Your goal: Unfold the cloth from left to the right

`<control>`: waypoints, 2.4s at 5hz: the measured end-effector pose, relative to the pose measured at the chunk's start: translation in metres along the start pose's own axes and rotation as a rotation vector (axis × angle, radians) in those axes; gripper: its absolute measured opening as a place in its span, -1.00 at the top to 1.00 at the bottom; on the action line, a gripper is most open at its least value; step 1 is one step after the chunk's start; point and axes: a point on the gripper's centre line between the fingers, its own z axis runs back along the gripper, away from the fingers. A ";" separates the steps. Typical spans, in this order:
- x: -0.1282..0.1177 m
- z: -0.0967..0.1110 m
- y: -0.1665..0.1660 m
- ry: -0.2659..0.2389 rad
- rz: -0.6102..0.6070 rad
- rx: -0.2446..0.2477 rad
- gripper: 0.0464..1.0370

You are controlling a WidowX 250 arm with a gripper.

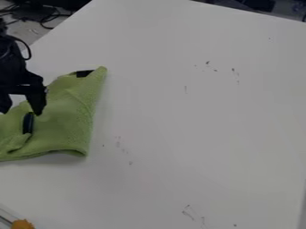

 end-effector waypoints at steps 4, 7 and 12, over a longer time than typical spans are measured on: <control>-0.001 -0.025 0.003 0.044 0.012 -0.031 0.00; 0.006 -0.016 -0.001 0.076 -0.018 0.002 0.96; 0.018 0.063 -0.103 -0.057 0.002 0.025 0.98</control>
